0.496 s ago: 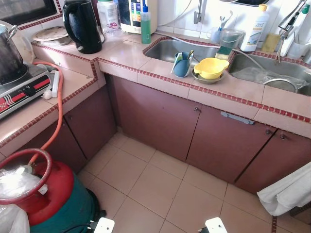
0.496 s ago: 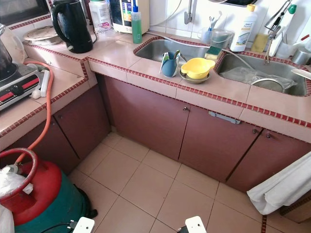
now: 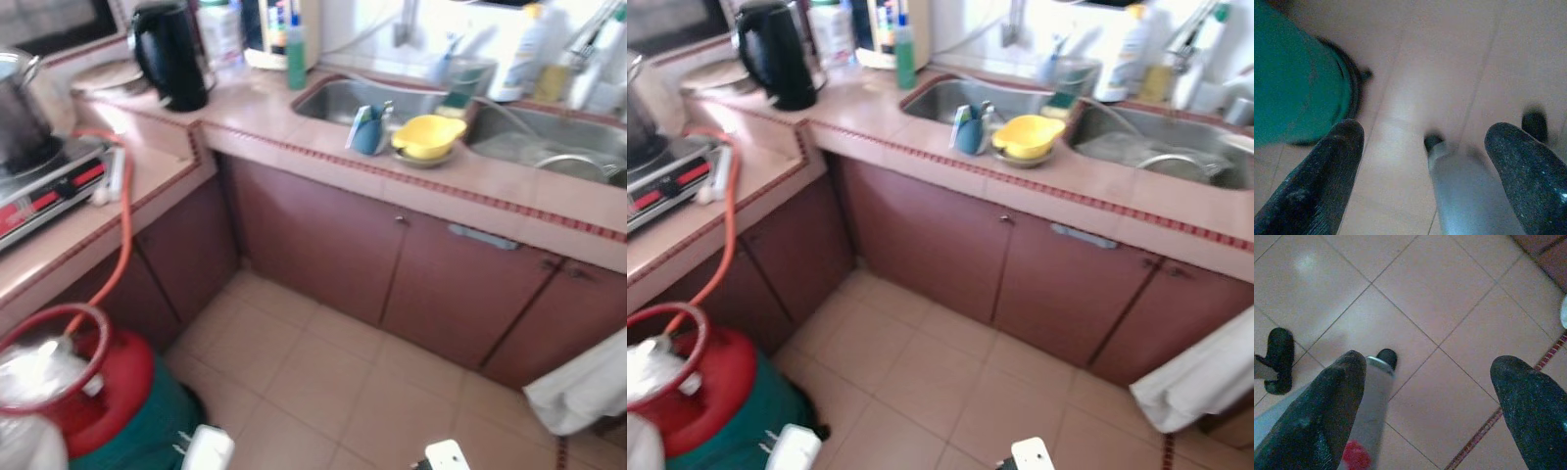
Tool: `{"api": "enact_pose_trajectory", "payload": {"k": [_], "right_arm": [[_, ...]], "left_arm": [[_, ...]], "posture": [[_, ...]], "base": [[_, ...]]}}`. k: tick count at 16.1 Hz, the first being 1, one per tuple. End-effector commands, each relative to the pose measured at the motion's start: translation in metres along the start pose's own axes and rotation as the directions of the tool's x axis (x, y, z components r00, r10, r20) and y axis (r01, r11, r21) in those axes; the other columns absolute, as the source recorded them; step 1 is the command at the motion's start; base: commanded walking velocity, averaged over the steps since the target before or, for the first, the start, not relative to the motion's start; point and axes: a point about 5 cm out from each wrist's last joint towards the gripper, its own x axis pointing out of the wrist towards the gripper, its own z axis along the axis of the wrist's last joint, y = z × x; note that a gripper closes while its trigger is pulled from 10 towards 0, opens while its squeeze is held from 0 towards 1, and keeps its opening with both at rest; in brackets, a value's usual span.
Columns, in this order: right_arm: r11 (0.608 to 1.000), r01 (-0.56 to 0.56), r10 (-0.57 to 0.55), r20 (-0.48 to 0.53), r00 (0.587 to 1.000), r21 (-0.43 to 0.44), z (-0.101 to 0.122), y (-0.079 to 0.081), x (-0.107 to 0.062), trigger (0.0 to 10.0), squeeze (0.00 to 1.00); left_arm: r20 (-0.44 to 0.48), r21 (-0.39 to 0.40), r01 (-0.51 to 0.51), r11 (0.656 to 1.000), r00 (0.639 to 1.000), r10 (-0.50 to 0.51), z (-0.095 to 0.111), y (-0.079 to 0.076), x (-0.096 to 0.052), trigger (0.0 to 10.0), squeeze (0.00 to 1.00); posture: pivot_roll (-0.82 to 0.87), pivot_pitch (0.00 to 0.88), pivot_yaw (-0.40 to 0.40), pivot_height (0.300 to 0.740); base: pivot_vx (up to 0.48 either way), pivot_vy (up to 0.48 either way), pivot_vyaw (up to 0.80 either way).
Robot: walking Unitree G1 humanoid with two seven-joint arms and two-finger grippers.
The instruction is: Kitchen organization
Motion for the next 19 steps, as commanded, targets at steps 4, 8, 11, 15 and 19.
{"api": "enact_pose_trajectory", "payload": {"k": [4, 8, 11, 15, 19], "right_arm": [[1.0, 0.006, -0.007, 0.024, 1.0, 0.026, 0.007, -0.006, 0.001, 10.0, 0.0], [0.997, 0.003, -0.018, 0.182, 0.983, 0.079, 0.048, -0.015, 0.005, 10.0, 0.0], [0.995, -0.016, -0.015, 0.311, 0.95, 0.098, 0.087, -0.017, 0.007, 10.0, 0.0], [0.993, 0.009, -0.066, 0.502, 0.862, 0.115, 0.147, -0.026, 0.0, 10.0, 0.0], [0.992, 0.009, -0.098, 0.708, 0.699, 0.128, 0.201, -0.033, -0.02, 10.0, 0.0]], "left_arm": [[0.052, -0.088, -0.014, 0.996, 0.998, 0.019, 0.015, 0.005, 0.002, 10.0, 0.0], [0.157, -0.134, -0.056, 0.989, 0.985, 0.077, 0.058, 0.013, 0.008, 10.0, 0.0], [0.304, -0.231, -0.027, 0.973, 0.947, 0.098, 0.102, 0.015, 0.008, 10.0, 0.0], [0.541, -0.191, -0.076, 0.979, 0.823, 0.17, 0.162, 0.014, -0.003, 10.0, 0.0], [0.711, -0.098, -0.124, 0.987, 0.686, 0.157, 0.185, 0.013, -0.025, 10.0, 0.0]], "posture": [[-0.12, 0.025, 0.012, 0.74], [-0.1, 0.032, 0.003, 0.74], [-0.1, 0.022, -0.006, 0.74], [-0.11, 0.005, -0.014, 0.74], [-0.11, 0.0, -0.014, 0.74]], "base": [[0.0, 0.0, 0.0], [0.0, 0.0, 0.0], [0.0, 0.0, 0.0], [0.0, 0.0, 0.0], [0.0, 0.0, 0.0]]}}
